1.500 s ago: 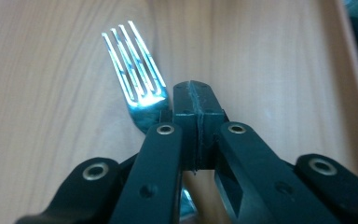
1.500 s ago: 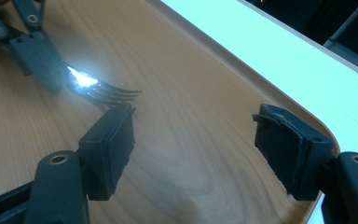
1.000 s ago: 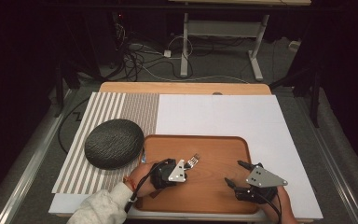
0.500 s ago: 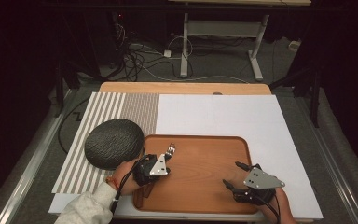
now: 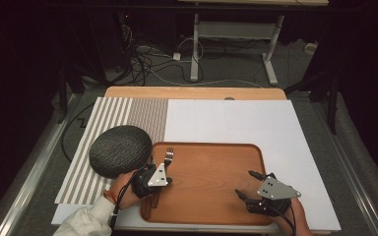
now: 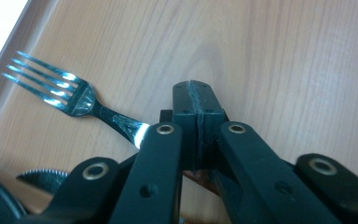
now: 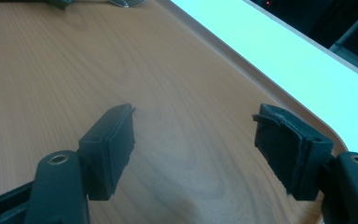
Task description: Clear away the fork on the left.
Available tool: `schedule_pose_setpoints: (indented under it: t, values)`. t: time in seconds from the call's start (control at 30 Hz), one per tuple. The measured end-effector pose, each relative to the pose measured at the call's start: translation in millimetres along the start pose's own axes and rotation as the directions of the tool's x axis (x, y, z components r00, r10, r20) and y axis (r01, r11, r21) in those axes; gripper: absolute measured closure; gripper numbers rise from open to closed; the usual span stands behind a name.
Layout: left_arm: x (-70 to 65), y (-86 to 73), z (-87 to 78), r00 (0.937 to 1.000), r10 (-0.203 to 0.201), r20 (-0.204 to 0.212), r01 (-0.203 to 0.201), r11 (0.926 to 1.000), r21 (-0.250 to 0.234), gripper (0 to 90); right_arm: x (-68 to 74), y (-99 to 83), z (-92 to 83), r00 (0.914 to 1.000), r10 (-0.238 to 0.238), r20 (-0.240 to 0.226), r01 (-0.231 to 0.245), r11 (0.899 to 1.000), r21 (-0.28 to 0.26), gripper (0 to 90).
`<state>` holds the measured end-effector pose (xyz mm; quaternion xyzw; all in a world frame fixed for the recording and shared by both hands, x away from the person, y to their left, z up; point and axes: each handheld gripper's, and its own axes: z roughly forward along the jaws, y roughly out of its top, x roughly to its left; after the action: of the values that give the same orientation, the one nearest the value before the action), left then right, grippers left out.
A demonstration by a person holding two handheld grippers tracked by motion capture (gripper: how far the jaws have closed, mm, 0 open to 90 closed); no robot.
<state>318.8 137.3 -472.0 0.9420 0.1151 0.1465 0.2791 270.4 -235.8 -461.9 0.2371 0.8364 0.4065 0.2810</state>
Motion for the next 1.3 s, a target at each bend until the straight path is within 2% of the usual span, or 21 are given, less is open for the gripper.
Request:
schedule_pose_setpoints:
  t: [0.43, 0.73, 0.8, 0.87, 1.3]
  values:
    - [-4.4, -16.6, -9.1, 0.9994, -0.034, -0.010, 0.034, 0.9992, -0.020, 86.8, 0.4, 0.1, -0.6, 1.0000, 0.001, 0.004, -0.001, 1.000, -0.005, 29.0]
    - [-5.4, -18.7, -10.6, 0.9994, -0.032, -0.008, 0.032, 0.9992, -0.025, 86.6, 0.9, 0.0, -0.3, 1.0000, -0.002, 0.002, 0.002, 1.000, -0.004, 28.9]
    - [-5.5, -18.2, -10.3, 0.9995, -0.025, -0.019, 0.025, 0.9995, -0.022, 86.6, 0.6, -0.2, -0.5, 1.0000, -0.002, 0.002, 0.002, 1.000, -0.005, 29.0]
    - [-4.5, -17.7, -10.1, 0.9994, -0.032, -0.013, 0.031, 0.9988, -0.036, 86.6, 0.4, -0.1, -0.7, 1.0000, -0.003, 0.002, 0.003, 1.000, -0.007, 28.9]
    - [-2.0, -5.0, -15.5, 0.9978, -0.019, -0.064, 0.011, 0.9920, -0.126, 83.9, 2.1, 1.0, -0.1, 0.9999, -0.010, 0.003, 0.010, 1.000, -0.008, 28.9]
